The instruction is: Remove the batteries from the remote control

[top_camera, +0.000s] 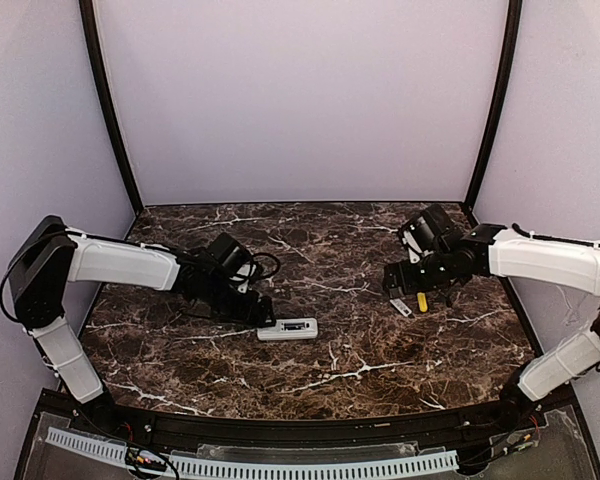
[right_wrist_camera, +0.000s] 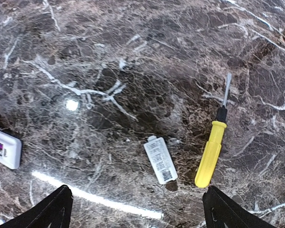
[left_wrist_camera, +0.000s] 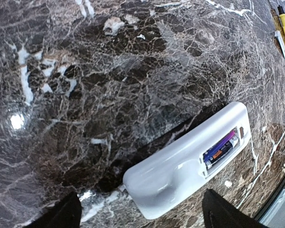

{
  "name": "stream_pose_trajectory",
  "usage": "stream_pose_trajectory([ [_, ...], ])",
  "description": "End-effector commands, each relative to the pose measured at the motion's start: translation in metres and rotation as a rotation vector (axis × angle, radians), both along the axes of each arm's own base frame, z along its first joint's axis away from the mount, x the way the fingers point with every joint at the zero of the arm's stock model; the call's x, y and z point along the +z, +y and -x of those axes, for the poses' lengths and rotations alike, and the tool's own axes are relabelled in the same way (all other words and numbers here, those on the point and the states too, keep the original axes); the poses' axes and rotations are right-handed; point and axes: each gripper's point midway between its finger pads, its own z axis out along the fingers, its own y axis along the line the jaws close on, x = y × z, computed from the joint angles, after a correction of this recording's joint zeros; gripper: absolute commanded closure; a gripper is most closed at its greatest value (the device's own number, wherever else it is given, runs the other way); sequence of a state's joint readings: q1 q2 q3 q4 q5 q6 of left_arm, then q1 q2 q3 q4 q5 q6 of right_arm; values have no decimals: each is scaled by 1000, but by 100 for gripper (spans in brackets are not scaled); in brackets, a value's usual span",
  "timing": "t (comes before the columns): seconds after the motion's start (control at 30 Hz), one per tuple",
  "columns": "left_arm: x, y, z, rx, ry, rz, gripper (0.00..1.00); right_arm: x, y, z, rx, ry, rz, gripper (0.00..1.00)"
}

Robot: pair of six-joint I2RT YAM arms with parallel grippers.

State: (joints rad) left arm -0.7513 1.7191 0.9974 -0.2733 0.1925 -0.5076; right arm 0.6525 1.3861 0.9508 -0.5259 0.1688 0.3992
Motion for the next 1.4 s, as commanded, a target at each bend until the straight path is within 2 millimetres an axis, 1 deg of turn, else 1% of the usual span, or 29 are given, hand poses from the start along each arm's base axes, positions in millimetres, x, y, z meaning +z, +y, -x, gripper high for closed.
stream_pose_trajectory([
  [0.0, 34, 6, -6, -26, -90, -30, 5, -29, -27, 1, -65, 59, 112, 5],
  [0.03, 38, 7, -8, -28, -101, -34, 4, -32, -31, -1, -71, 63, 125, 5],
  [0.07, 48, 8, -10, -34, -123, -44, 3, -36, -36, -1, -80, 70, 138, 5],
  [0.1, 53, 10, -12, -33, -141, -53, 3, -39, -40, -3, -89, 74, 148, 6],
  [0.13, 68, 10, -14, -45, -173, -46, 2, -41, -44, -4, -96, 80, 154, 6],
  [0.17, 76, 12, -16, -44, -196, -52, 2, -44, -47, -5, -105, 87, 158, 6],
  [0.2, 93, 12, -19, -59, -234, -45, 2, -47, -50, -6, -112, 96, 160, 7],
  [0.23, 99, 16, -19, -65, -247, -66, 1, -49, -52, -6, -116, 102, 161, 7],
  [0.27, 120, 14, -24, -79, -296, -56, 1, -52, -54, -7, -120, 108, 162, 8],
  [0.3, 125, 19, -25, -81, -310, -86, 2, -54, -56, -8, -123, 113, 163, 9],
  [0.33, 145, 18, -31, -95, -362, -86, 2, -57, -58, -9, -128, 119, 163, 10],
  [0.37, 151, 23, -33, -94, -381, -116, 1, -60, -59, -10, -132, 127, 163, 11],
  [0.4, 168, 22, -38, -109, -425, -119, 2, -62, -60, -11, -136, 133, 161, 13],
  [0.43, 173, 27, -41, -105, -445, -148, 2, -66, -61, -12, -139, 140, 161, 16],
  [0.47, 187, 26, -46, -118, -486, -154, 2, -68, -62, -12, -143, 145, 161, 18],
  [0.5, 191, 31, -50, -118, -511, -188, 2, -71, -63, -14, -147, 147, 160, 19],
  [0.53, 202, 31, -53, -111, -538, -190, 2, -74, -65, -14, -152, 151, 164, 21],
  [0.6, 211, 32, -59, -104, -572, -205, 2, -82, -69, -14, -160, 164, 171, 23],
  [0.7, 221, 28, -66, -116, -620, -195, 3, -90, -71, -15, -165, 182, 169, 28],
  [0.8, 221, 19, -66, -165, -655, -173, 4, -95, -71, -16, -159, 187, 172, 34],
  [0.93, 211, 16, -71, -182, -677, -181, 5, -98, -71, -16, -159, 196, 169, 40],
  [1.03, 200, 15, -68, -190, -677, -168, 6, -99, -72, -16, -162, 201, 167, 44],
  [1.07, 200, 13, -68, -193, -682, -154, 6, -100, -71, -17, -160, 203, 169, 45],
  [1.17, 192, 15, -63, -224, -687, -159, 6, -102, -72, -17, -161, 211, 171, 49],
  [1.27, 185, 17, -63, -226, -677, -170, 6, -103, -72, -17, -160, 216, 173, 52],
  [1.37, 181, 17, -62, -228, -663, -175, 6, -106, -72, -17, -164, 225, 176, 58],
])
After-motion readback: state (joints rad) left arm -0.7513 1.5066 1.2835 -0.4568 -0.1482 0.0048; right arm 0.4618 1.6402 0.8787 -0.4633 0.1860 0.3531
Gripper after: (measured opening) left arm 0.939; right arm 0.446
